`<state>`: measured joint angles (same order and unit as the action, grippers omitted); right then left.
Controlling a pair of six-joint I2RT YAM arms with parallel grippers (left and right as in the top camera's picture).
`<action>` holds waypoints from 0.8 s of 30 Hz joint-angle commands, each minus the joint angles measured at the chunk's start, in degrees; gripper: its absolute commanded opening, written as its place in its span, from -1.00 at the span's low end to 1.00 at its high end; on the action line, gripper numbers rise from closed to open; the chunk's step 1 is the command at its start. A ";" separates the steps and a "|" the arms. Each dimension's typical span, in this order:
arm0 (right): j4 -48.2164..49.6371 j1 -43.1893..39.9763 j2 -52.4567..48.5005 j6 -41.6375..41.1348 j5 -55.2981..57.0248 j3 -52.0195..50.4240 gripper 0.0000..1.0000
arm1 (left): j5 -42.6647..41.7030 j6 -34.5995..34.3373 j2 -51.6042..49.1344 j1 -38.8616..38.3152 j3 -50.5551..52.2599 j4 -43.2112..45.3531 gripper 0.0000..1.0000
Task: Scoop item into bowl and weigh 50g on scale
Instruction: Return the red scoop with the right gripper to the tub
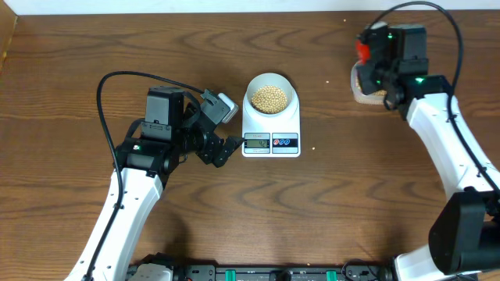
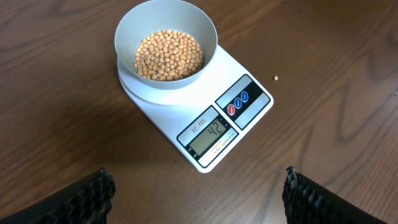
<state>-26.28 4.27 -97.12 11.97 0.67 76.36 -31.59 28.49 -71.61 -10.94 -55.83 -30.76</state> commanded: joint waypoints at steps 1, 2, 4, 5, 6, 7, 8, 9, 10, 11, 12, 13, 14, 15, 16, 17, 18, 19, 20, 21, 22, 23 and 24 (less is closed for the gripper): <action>-1.05 -2.10 -0.24 -3.06 5.05 0.00 -0.98 | -0.33 -0.28 0.55 0.13 0.39 -0.02 0.77; -1.33 -2.56 -0.33 -3.30 5.07 0.00 -0.98 | -0.31 -0.28 0.55 0.13 0.39 -0.02 0.78; -2.27 -3.87 -0.70 -3.39 5.05 -0.07 -0.98 | -0.33 -0.28 0.55 0.13 0.39 -0.02 0.77; -2.71 -4.42 -0.94 -3.39 5.03 -0.09 -0.98 | -0.33 -0.28 0.55 0.13 0.39 -0.02 0.78; -2.95 -4.79 -1.31 -3.39 5.01 -0.09 -0.98 | -0.33 -0.28 0.55 0.13 0.39 -0.02 0.78; -3.15 -5.11 -1.64 -3.39 5.01 -0.09 -0.98 | -0.33 -0.28 0.55 0.13 0.39 -0.02 0.77; -3.26 -5.44 -2.34 -3.39 4.98 -0.09 -0.98 | -0.33 -0.28 0.55 0.13 0.39 -0.02 0.78; -3.34 -5.60 -2.71 -3.39 4.98 -0.09 -0.98 | -0.31 -0.28 0.55 0.13 0.39 -0.02 0.77; -3.39 -5.73 -3.41 -3.41 4.96 -0.09 -0.98 | -0.33 -0.28 0.55 0.13 0.39 -0.02 0.77; -3.43 -5.73 -3.89 -3.56 4.81 -0.09 -0.98 | -0.31 -0.28 0.55 0.13 0.39 -0.02 0.77; -3.50 -5.73 -4.81 -4.70 4.76 -0.09 -0.98 | -0.31 -0.28 0.55 0.13 0.39 -0.02 0.77; -3.50 -5.73 -5.35 -5.18 4.61 -0.09 -0.98 | -0.33 -0.31 0.55 0.13 0.39 -0.02 0.77; -3.50 -5.73 -5.92 -5.42 4.22 -0.09 -0.98 | -0.33 -0.28 0.55 0.13 0.39 -0.02 0.78; -3.50 -5.73 -6.47 -5.77 3.58 -0.09 -0.98 | -0.33 -0.28 0.55 0.13 0.39 -0.02 0.77; -3.50 -5.73 -7.06 -6.05 2.91 -0.09 -0.98 | -0.33 -0.28 0.55 0.13 0.39 -0.02 0.78; -3.52 -5.73 -7.65 -6.49 1.70 -0.09 -0.98 | -0.33 -0.28 0.55 0.13 0.39 -0.02 0.77; -3.52 -5.73 -8.13 -7.06 0.52 -0.09 -0.98 | -0.33 -0.28 0.55 0.13 0.39 -0.02 0.77; -3.50 -5.73 -8.57 -7.50 -0.44 -0.09 -0.98 | -0.33 -0.28 0.55 0.13 0.39 -0.02 0.77; -3.50 -5.73 -8.85 -7.76 -1.27 -0.09 -0.98 | -0.33 -0.28 0.55 0.13 0.39 -0.02 0.77; -3.50 -5.73 -9.03 -8.22 -1.81 -0.09 -0.98 | -0.33 -0.28 0.55 0.13 0.39 -0.02 0.78; -3.48 -5.73 -9.11 -8.85 -2.16 -0.09 -0.98 | -0.33 -0.28 0.55 0.13 0.39 -0.02 0.77; -3.43 -5.73 -9.11 -9.27 -2.54 -0.09 -0.98 | -0.33 -0.28 0.55 0.13 0.39 -0.02 0.77; -3.37 -5.73 -9.11 -9.40 -2.84 -0.09 -0.98 | -0.33 -0.28 0.55 0.13 0.39 -0.02 0.77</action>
<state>-29.61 -1.37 -105.69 5.32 0.78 76.36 -31.59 28.49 -71.61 -10.94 -55.83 -30.79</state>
